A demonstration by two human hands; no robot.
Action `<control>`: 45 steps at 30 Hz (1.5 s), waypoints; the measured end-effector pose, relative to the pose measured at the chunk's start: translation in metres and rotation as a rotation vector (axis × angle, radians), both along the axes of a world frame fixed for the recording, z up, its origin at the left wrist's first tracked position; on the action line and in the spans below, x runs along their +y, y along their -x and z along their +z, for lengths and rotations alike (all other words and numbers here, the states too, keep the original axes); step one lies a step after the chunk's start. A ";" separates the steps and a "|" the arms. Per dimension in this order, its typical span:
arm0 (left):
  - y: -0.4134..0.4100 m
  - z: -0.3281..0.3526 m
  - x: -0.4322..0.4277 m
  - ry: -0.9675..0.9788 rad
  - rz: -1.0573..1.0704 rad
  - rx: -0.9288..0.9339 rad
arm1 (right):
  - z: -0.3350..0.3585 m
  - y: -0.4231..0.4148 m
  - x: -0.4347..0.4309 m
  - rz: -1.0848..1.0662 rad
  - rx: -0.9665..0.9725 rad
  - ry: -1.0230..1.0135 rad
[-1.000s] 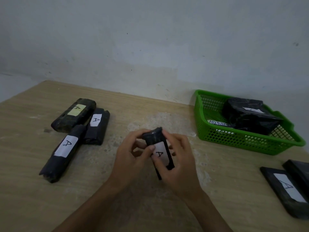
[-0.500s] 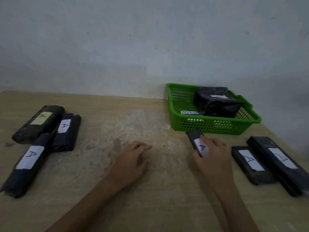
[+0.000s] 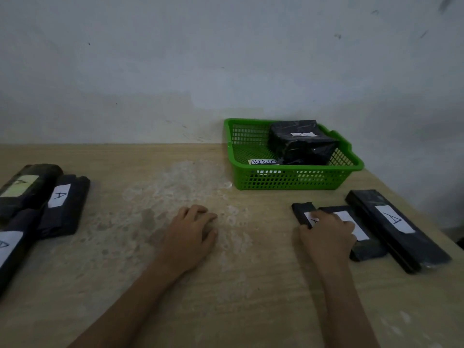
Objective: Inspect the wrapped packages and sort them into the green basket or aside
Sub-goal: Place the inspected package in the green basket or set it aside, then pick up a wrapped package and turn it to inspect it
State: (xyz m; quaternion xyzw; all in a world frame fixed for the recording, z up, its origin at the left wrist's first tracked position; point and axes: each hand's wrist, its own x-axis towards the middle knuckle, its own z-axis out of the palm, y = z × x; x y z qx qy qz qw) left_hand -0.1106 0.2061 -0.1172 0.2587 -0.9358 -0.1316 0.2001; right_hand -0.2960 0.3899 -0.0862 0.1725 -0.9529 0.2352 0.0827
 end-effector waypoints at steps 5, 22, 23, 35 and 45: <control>-0.009 0.015 -0.006 -0.060 0.015 0.055 | 0.012 -0.015 -0.013 0.058 0.089 -0.082; -0.101 0.030 -0.094 0.030 0.640 0.179 | 0.018 -0.140 -0.181 0.876 0.208 0.125; -0.103 0.029 -0.097 0.054 0.681 0.162 | 0.009 -0.143 -0.185 0.881 0.209 0.118; -0.102 0.044 -0.146 -0.182 0.973 -0.056 | -0.027 -0.137 -0.198 0.946 0.144 0.176; -0.106 0.058 -0.163 -0.333 0.802 0.055 | -0.027 -0.131 -0.201 0.960 0.082 0.277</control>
